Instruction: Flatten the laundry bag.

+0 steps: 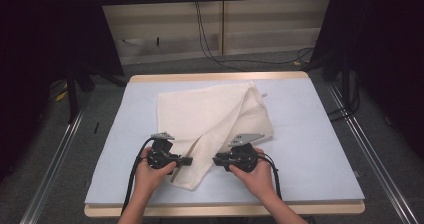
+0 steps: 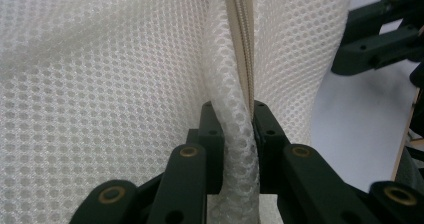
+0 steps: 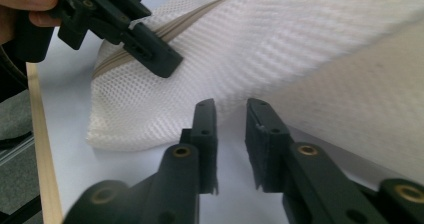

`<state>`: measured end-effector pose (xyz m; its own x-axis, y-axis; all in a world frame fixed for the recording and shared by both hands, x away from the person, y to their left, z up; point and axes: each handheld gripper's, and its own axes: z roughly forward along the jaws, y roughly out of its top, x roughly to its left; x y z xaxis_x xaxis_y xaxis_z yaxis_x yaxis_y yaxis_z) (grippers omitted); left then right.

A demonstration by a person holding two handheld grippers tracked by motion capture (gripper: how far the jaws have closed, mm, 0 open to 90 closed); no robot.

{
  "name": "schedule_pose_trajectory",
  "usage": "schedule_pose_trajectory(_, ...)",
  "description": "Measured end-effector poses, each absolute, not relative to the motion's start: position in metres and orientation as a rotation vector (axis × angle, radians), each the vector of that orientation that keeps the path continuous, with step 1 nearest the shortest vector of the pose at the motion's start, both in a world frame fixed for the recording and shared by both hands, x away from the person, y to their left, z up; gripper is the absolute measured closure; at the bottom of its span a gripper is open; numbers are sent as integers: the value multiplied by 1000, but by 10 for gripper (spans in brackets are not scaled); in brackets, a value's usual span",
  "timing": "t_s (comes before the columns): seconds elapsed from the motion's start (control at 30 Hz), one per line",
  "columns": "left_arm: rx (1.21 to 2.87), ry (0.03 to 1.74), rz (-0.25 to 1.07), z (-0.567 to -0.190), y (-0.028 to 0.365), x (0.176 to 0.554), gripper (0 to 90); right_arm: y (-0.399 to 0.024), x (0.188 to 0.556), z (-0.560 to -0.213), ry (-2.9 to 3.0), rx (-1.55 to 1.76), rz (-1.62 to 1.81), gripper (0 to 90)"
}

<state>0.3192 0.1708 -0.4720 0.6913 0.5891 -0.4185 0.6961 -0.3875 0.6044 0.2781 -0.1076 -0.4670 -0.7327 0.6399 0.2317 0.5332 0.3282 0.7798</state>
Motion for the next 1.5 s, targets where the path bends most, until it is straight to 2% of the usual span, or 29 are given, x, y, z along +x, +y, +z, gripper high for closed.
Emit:
schedule_pose_trajectory(0.23, 2118, 964, -160, -470, 170, 319, 783, -145, 281, -460, 2390, 1170, 1347, 654)
schedule_pose_trajectory(0.33, 2122, 965, -140, -470, 169, 317, 780, -156, 284, -457, 2352, 1214, 1366, 576)
schedule_pose_trajectory(0.47, 2115, 965, -134, -470, 169, 316, 776, -155, 290, -454, 2348, 1235, 1381, 534)
schedule_pose_trajectory(0.6, 2128, 962, -128, -471, 168, 316, 772, -148, 301, -447, 2323, 1265, 1386, 453)
schedule_pose_trajectory(0.8, 2138, 946, -108, -471, 167, 313, 772, -139, 317, -425, 2250, 1288, 1438, 455)
schedule_pose_trajectory(0.83, 2140, 946, -111, -471, 167, 314, 772, -138, 320, -423, 2237, 1300, 1427, 461)
schedule_pose_trajectory(0.93, 2142, 950, -102, -471, 166, 313, 772, -139, 329, -424, 2247, 1326, 1406, 590)
schedule_pose_trajectory(1.07, 2150, 951, -108, -470, 166, 313, 761, -143, 333, -431, 2303, 1306, 1424, 848)
schedule_pose_trajectory(1.13, 2135, 958, -119, -471, 166, 314, 746, -144, 331, -433, 2315, 1295, 1431, 862)
schedule_pose_trajectory(1.2, 2135, 967, -114, -469, 166, 313, 686, -147, 324, -434, 2316, 1277, 1431, 864)
schedule_pose_trajectory(1.33, 2116, 981, -99, -464, 168, 314, 505, -157, 305, -439, 2304, 1242, 1458, 863)
schedule_pose_trajectory(1.5, 2080, 979, -86, -459, 171, 318, 381, -169, 282, -449, 2304, 1230, 1476, 862)
